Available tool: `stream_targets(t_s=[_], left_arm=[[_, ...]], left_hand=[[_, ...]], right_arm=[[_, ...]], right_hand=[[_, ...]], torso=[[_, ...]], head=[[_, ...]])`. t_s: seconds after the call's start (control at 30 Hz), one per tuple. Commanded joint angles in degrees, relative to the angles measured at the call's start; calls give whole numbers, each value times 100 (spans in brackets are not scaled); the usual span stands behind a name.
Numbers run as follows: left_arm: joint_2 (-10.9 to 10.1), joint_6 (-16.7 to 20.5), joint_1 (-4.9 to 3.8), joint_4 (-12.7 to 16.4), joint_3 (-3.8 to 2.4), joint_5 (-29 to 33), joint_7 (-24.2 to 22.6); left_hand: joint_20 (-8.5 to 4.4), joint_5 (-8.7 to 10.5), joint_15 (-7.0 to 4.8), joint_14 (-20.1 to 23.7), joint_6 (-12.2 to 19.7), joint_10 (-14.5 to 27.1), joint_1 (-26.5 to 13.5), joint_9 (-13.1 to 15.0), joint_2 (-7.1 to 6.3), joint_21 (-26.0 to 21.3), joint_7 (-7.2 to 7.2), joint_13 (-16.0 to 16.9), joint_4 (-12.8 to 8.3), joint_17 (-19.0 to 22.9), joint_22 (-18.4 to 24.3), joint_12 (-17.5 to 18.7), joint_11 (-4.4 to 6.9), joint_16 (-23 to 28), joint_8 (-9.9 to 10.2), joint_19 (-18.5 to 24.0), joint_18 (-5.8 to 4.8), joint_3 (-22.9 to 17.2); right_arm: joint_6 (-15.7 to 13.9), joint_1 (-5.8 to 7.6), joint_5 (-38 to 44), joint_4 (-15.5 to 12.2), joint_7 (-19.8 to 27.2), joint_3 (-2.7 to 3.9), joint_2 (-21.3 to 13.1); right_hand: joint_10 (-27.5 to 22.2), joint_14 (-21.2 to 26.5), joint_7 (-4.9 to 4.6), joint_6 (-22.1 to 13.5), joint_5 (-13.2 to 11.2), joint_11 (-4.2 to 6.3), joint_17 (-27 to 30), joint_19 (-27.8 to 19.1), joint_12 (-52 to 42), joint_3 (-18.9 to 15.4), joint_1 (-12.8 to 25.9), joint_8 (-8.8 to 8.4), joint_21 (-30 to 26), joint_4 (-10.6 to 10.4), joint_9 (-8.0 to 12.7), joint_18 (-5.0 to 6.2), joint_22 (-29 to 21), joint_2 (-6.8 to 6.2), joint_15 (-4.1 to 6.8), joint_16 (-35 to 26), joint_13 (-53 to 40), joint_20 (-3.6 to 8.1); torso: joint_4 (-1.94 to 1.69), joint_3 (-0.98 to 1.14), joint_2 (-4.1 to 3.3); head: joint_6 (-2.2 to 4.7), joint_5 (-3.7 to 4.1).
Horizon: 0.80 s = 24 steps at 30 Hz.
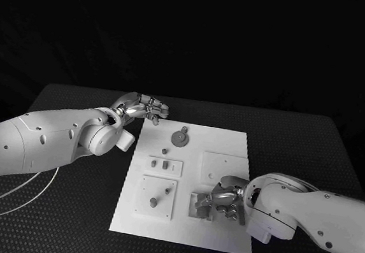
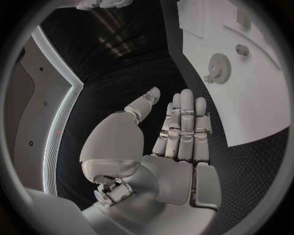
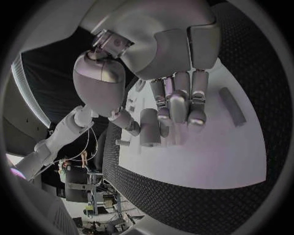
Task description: Assemble the parts on the task board
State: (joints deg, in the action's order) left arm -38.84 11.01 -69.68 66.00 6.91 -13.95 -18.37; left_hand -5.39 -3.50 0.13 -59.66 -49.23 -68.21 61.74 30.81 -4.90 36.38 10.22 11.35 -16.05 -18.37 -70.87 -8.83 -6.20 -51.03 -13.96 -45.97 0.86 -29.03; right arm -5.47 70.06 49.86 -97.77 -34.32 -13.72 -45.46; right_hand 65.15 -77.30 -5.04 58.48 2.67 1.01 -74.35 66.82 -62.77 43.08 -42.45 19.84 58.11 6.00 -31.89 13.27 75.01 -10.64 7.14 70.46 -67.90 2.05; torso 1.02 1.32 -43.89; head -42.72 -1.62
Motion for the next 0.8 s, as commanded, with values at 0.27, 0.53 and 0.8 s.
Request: stream_targets(t_s=[0.27, 0.53, 0.8], left_arm=[[-1, -75, -4, 13, -3, 27, -34], [-4, -77, -4, 13, -3, 27, -34], [-4, -76, -4, 12, -3, 27, -34]], left_hand=[[15, 4, 26, -29, 25, 54, -49, -5, -20, -39, -3, -6, -1, -8, -9, 14, 2, 34, -8, -46, 72, 28], [15, 5, 27, -29, 27, 56, -52, -6, -20, -41, -3, -6, 0, -11, -11, 14, 2, 36, -8, -46, 71, 28], [15, 5, 27, -29, 29, 57, -55, -7, -20, -43, -2, -7, 2, -14, -12, 14, 2, 38, -8, -47, 71, 29]], right_arm=[[119, -36, 79, 9, 46, -18, 76], [133, -40, 91, 23, 49, -18, 86], [154, -40, 106, 55, 37, -18, 88]], right_hand=[[11, 0, 12, 30, 12, 37, 22, 26, 36, 29, 132, -32, 22, -95, -8, 173, -12, -98, 4, -9, -12, 2], [6, 18, 8, 24, 12, 33, 42, 25, 47, 50, 177, -44, 23, -149, -8, 173, -22, -177, 1, -31, -18, 6], [-23, 62, -8, -12, 12, 18, 77, 10, 64, -98, 296, -69, 30, -186, -13, 173, -31, -289, -11, -71, -33, 4]], torso=[[-1, -3, 2], [0, -5, 1], [3, -4, 1]], head=[[-6, -13], [-12, -18], [-16, -25]])
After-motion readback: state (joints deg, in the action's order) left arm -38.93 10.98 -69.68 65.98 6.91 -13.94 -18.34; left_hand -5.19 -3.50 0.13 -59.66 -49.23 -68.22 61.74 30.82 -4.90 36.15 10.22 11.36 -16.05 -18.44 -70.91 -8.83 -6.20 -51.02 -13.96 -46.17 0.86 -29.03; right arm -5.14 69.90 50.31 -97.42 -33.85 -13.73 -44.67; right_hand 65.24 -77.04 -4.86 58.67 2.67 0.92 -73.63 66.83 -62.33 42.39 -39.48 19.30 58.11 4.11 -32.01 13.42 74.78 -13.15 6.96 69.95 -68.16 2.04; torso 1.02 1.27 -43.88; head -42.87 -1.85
